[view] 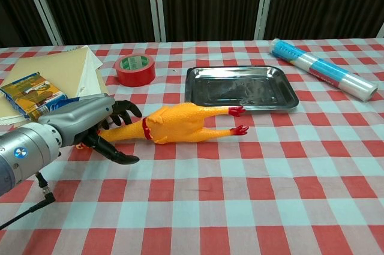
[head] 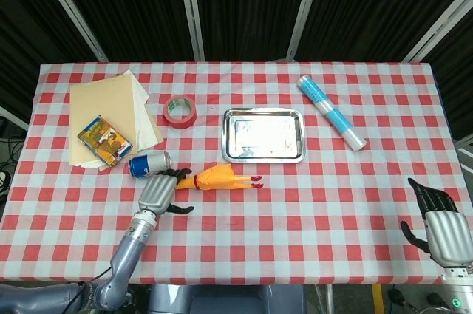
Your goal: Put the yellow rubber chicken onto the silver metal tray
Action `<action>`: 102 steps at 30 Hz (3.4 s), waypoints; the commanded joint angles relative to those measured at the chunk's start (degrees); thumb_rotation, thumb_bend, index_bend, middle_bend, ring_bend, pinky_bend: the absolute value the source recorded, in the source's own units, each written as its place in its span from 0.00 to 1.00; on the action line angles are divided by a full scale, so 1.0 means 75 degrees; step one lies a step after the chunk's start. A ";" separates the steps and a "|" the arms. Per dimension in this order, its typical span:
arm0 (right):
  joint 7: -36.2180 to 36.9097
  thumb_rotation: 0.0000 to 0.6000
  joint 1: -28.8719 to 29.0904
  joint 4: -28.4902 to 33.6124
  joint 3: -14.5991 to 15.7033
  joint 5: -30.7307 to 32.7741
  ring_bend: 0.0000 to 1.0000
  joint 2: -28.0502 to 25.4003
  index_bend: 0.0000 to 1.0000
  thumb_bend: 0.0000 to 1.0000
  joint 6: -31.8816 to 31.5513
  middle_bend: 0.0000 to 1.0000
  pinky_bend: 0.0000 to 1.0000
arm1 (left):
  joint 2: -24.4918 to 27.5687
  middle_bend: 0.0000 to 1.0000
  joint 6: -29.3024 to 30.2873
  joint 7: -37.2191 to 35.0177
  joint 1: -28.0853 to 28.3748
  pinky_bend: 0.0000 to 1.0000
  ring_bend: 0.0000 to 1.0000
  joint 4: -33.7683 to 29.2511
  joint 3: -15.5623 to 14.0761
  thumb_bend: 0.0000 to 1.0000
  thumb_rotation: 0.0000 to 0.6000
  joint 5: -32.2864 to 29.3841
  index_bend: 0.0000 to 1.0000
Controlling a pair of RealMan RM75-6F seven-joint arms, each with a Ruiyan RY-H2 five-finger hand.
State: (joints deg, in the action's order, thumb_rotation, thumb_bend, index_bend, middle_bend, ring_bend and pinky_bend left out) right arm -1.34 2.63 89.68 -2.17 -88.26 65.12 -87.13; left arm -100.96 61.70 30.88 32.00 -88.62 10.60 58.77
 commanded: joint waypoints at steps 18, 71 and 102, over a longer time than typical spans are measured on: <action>0.0034 1.00 -0.0054 -0.0019 -0.0025 0.0049 0.18 -0.0027 0.05 0.35 -0.0033 0.18 0.17 | -0.0478 0.43 0.0794 0.0656 -0.0004 0.41 0.37 0.0263 -0.0319 0.22 1.00 0.0062 0.32; 0.0889 1.00 0.0320 0.0646 -0.0062 -0.0860 0.18 -0.0688 0.04 0.35 0.0008 0.19 0.17 | 0.1292 0.71 0.2083 -0.2039 0.0512 0.69 0.63 0.0378 -0.0707 0.91 1.00 0.4780 0.62; 0.3718 1.00 0.3548 0.2509 -0.0352 -0.0750 0.16 -0.1675 0.01 0.25 0.3999 0.15 0.17 | 0.2923 0.71 -0.1383 -0.0123 0.2898 0.69 0.63 -0.1958 0.0636 0.90 1.00 0.2754 0.62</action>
State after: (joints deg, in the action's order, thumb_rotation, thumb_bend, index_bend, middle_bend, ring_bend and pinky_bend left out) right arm 26.10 28.89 108.34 -4.64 -94.18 52.63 -57.56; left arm -78.88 51.62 29.56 53.35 -103.14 15.20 79.90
